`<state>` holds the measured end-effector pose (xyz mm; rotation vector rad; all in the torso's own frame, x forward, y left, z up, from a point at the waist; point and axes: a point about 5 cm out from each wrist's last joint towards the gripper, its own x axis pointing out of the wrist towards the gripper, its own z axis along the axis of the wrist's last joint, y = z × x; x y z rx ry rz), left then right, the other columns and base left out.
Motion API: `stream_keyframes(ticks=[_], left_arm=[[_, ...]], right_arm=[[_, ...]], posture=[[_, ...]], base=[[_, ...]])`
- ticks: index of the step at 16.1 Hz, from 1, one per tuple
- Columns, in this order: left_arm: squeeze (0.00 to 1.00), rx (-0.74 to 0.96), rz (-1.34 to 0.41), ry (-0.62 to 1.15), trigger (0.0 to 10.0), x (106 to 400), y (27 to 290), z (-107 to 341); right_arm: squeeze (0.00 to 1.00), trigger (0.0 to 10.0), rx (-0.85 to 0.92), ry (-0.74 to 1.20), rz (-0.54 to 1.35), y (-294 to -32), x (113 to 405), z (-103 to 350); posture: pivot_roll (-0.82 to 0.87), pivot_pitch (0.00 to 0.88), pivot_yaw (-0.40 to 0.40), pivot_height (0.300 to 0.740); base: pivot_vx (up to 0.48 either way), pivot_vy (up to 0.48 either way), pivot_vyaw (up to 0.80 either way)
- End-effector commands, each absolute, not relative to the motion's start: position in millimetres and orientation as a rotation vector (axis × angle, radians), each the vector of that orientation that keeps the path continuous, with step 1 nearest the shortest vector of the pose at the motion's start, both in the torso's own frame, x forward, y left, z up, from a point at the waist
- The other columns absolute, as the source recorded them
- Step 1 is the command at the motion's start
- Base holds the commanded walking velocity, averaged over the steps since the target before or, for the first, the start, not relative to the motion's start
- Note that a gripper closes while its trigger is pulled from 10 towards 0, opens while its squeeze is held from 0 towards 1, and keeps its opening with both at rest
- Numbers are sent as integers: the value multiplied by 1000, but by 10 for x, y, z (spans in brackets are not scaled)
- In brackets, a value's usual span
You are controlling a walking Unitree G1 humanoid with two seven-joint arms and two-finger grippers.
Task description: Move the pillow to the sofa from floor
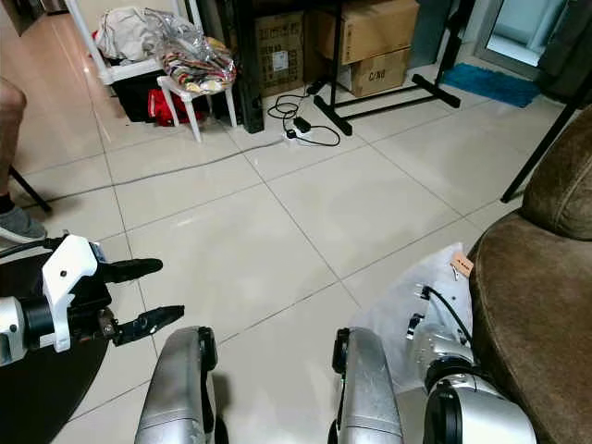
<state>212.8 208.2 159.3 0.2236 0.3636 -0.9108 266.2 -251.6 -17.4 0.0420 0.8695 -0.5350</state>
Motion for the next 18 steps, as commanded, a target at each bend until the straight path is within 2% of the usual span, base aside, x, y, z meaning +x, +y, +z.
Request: stream_keyframes(ticks=[1, 3, 8, 12, 14, 15, 16, 18], left_arm=[[0, 230, -910, 385, 10000, 2121, 2139, 1585], [0, 224, -908, 406, 10000, 2131, 2201, 1519], [0, 200, -847, 511, 10000, 2236, 2655, 847], [0, 213, -821, 542, 10000, 2211, 2784, 465], [0, 265, -676, 406, 10000, 2382, 2802, 452], [0, 274, -461, 327, 10000, 2596, 2856, 502], [0, 283, -320, 306, 10000, 2735, 2914, 549], [0, 258, -379, 270, 10000, 2672, 2897, 563]], right_arm=[[0, 0, 42, 890, -519, -2466, 2639, -211], [0, 0, 39, 891, -516, -2466, 2639, -212], [0, 0, 30, 896, -511, -2467, 2630, -218], [0, 0, 36, 887, -508, -2458, 2649, -206], [0, 0, 66, 847, -504, -2436, 2707, -167], [0, 0, 70, 828, -491, -2421, 2738, -147], [0, 0, 69, 812, -469, -2398, 2770, -128], [0, 0, 63, 803, -445, -2359, 2792, -121]], posture=[[159, 0, 72, 476], [159, 0, 72, 476], [159, 0, 72, 476], [155, 0, 70, 476], [147, 0, 64, 476], [141, 0, 55, 476], [141, 0, 55, 476], [133, 0, 35, 476]], base=[[0, 0, 0], [0, 0, 0], [0, 0, 0], [0, 0, 0], [0, 0, 0], [0, 0, 0], [0, 0, 0], [0, 0, 0]])
